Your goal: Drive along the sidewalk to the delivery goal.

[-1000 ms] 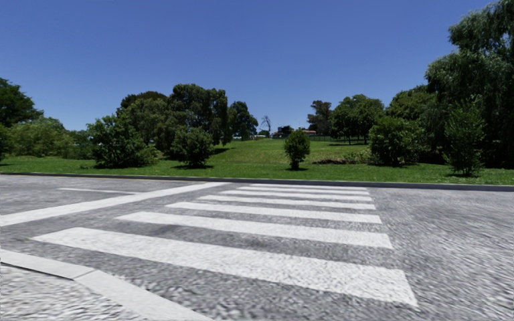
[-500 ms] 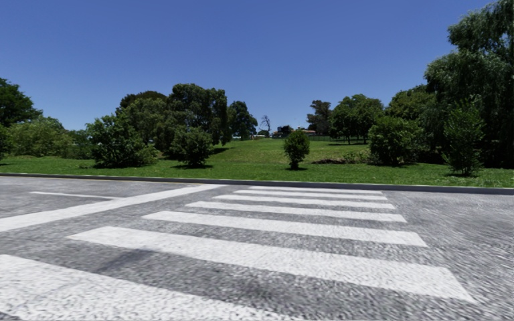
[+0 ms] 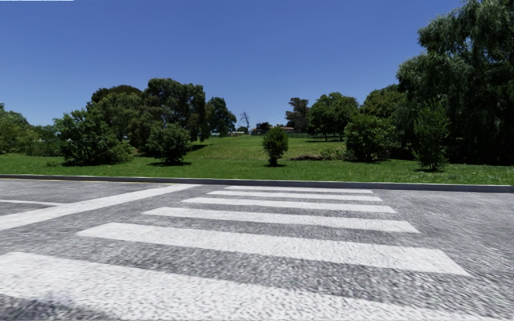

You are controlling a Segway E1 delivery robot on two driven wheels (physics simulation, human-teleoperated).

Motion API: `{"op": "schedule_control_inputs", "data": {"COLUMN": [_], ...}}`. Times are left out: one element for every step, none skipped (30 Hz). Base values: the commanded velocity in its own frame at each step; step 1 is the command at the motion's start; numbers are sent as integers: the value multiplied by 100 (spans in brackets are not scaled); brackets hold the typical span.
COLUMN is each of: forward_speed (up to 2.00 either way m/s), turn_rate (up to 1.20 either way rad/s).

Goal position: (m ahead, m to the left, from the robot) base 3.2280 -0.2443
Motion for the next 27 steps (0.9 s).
{"op": "schedule_control_inputs", "data": {"forward_speed": [160, 160, 160, 160, 160, 160, 160, 160, 160, 160, 160, 160, 160, 160, 160, 160, 160, 160, 160, 160, 160, 160, 160, 160, 160, 159, 159], "turn_rate": [-51, -51, -51, -51, -51, -51, -51, -51, -51, -51, -51, -51, -51, -51, -43, -43, 0, 0, 0, 0, 0, 0, 0, 0, 0, 0, 0]}}
